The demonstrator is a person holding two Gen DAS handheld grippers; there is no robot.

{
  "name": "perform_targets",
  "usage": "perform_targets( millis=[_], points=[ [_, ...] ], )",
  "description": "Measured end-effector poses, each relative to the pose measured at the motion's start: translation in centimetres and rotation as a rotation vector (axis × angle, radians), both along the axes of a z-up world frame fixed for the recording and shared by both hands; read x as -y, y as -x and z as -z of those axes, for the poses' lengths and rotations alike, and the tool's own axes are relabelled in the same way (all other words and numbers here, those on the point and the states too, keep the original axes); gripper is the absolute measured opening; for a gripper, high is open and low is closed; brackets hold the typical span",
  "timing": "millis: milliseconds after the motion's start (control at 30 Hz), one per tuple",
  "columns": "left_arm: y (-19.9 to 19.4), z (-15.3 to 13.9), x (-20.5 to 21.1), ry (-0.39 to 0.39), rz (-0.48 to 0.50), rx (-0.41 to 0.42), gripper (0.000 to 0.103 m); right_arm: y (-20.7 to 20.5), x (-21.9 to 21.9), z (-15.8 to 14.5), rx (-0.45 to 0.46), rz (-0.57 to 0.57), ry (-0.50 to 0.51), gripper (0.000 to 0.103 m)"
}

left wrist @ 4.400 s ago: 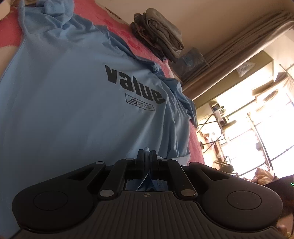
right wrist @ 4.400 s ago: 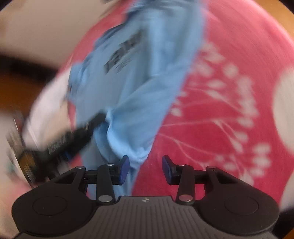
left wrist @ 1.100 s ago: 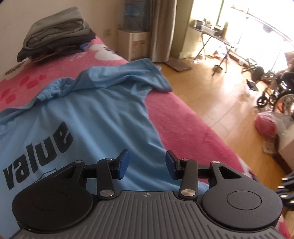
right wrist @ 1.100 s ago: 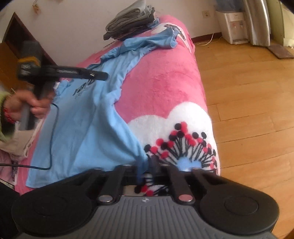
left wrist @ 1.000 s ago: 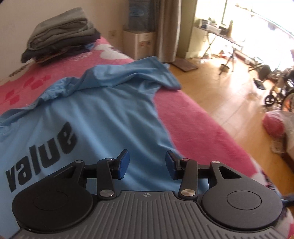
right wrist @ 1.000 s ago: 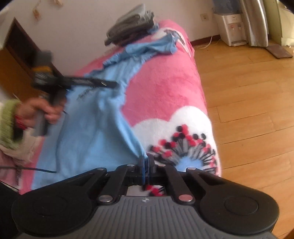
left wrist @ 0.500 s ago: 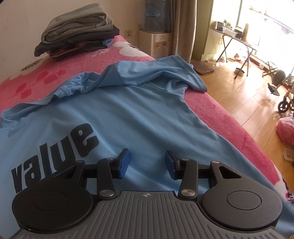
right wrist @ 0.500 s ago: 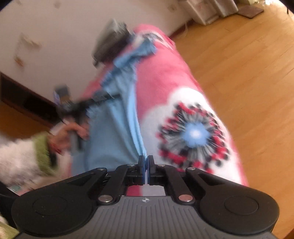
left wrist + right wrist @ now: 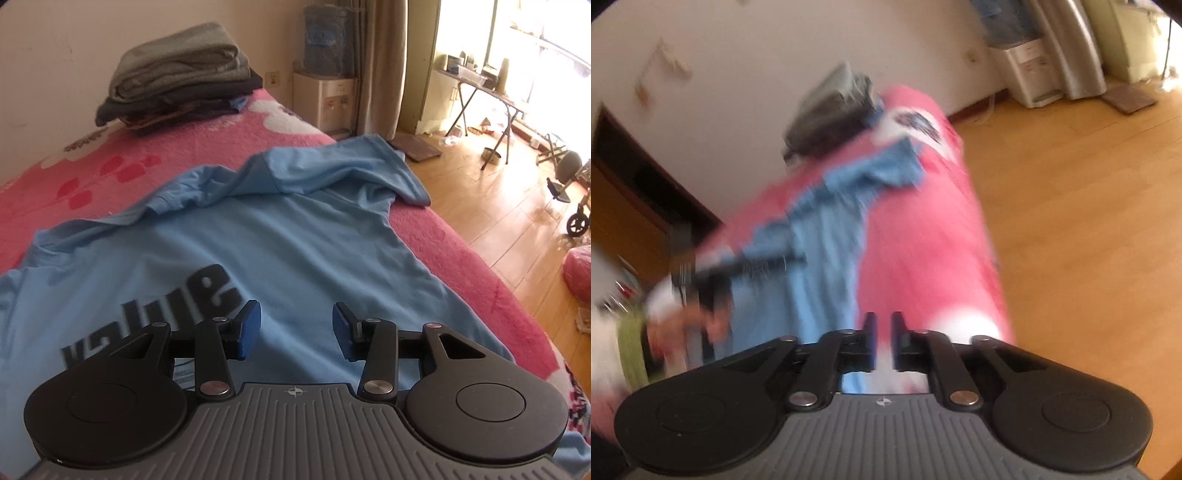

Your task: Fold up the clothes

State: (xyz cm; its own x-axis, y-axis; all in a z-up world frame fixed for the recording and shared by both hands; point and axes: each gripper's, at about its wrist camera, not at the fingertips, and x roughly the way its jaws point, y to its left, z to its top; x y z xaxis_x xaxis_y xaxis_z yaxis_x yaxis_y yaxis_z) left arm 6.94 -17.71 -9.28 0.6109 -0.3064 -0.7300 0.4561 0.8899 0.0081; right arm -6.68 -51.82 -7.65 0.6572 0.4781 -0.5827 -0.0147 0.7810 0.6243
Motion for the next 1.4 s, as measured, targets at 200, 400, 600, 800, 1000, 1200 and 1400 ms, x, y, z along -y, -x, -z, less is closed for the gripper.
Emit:
perform_targets(
  millis=[200,400,600,800,1000,1200,1400],
  points=[
    [2.4,-3.8,-6.8,-0.058,-0.174,0.035,0.043,-6.7,-2.6,3.1,-0.091,-0.029,-0.077,0.032],
    [5.0,-8.3,-15.2,-0.156,-0.417,0.074,0.043,-5.3,-4.7,5.0,-0.114,-0.102,-0.065,0.032],
    [10.4,-13.7,-21.3,-0.238,-0.668,0.034,0.044,-4.0,-5.4,5.0,-0.058,-0.173,-0.058,0.032],
    [15.5,-15.5,-25.4,-0.231,-0.812,-0.142,0.051,-3.2,-5.4,5.6,-0.093,-0.193,-0.084,0.033],
    [17.8,-8.0,-26.7,-0.067,-0.710,-0.326,0.051,-1.9,-6.3,4.4,-0.078,-0.211,-0.025,0.032],
    [20.8,0.0,-25.3,0.065,-0.514,-0.449,0.051,1.0,-5.4,3.2,-0.086,-0.137,0.053,0.033],
    [22.8,1.9,-27.2,0.199,-0.460,-0.473,0.049,5.3,-4.6,2.6,-0.213,0.014,0.051,0.032]
  ],
)
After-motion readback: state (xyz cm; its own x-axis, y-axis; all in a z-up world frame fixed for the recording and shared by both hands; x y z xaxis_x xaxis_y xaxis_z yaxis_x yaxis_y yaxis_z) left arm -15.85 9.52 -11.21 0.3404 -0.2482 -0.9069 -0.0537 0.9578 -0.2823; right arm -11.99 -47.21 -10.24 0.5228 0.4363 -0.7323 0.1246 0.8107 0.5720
